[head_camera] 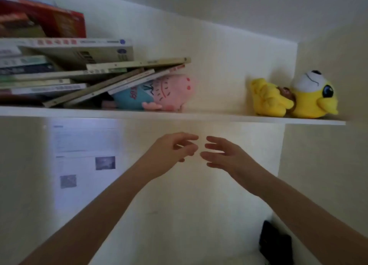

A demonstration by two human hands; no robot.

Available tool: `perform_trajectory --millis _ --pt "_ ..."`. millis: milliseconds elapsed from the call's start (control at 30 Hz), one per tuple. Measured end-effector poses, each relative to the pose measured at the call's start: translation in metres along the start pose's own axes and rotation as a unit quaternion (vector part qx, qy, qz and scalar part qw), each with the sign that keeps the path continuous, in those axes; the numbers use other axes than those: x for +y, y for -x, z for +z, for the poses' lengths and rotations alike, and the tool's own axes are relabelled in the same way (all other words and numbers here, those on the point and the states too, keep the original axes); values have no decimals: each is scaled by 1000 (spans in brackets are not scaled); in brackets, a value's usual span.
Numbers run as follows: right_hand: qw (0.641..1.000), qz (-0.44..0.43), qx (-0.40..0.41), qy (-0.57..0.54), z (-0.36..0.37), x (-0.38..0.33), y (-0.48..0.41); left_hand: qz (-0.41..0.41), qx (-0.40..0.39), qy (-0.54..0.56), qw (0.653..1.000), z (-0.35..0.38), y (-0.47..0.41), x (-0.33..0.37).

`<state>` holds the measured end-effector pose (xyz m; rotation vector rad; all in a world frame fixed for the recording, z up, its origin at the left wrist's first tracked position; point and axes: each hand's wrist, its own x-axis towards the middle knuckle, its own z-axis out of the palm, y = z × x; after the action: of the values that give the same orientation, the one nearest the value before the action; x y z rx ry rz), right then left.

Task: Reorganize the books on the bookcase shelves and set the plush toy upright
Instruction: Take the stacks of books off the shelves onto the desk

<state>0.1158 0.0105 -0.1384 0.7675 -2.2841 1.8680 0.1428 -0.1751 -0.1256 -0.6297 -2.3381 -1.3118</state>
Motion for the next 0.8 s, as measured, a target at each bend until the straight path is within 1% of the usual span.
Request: perform_trajectory --millis 167,267,300,367,433,500,567,633,700,800 --pt "994 -101 -26 -33 37 -76 -31 71 108 -52 990 -83 6 49" --pt "988 -115 -52 -94 57 -104 -57 99 179 -168 964 -124 -1 63" --pt "984 -113 -71 -121 64 -111 -67 106 193 -225 949 -134 -6 65" --pt "975 -98 -96 -172 78 -119 -86 117 205 -346 908 -150 -18 63" --pt "978 -67 -73 -184 94 -122 -104 114 191 -442 869 -160 -34 55" --pt "983 -52 -39 -172 107 -122 -117 92 167 -526 829 -165 -51 43" --pt "981 -56 -13 -186 117 -118 -129 59 163 -599 782 -166 -64 30" --pt "974 -66 22 -215 123 -114 -136 39 176 -650 738 -163 -74 19" --pt "972 -78 41 -217 126 -109 -139 48 194 -670 715 -161 -78 13" --pt "973 -109 42 -197 123 -107 -133 84 206 -667 711 -164 -77 14"
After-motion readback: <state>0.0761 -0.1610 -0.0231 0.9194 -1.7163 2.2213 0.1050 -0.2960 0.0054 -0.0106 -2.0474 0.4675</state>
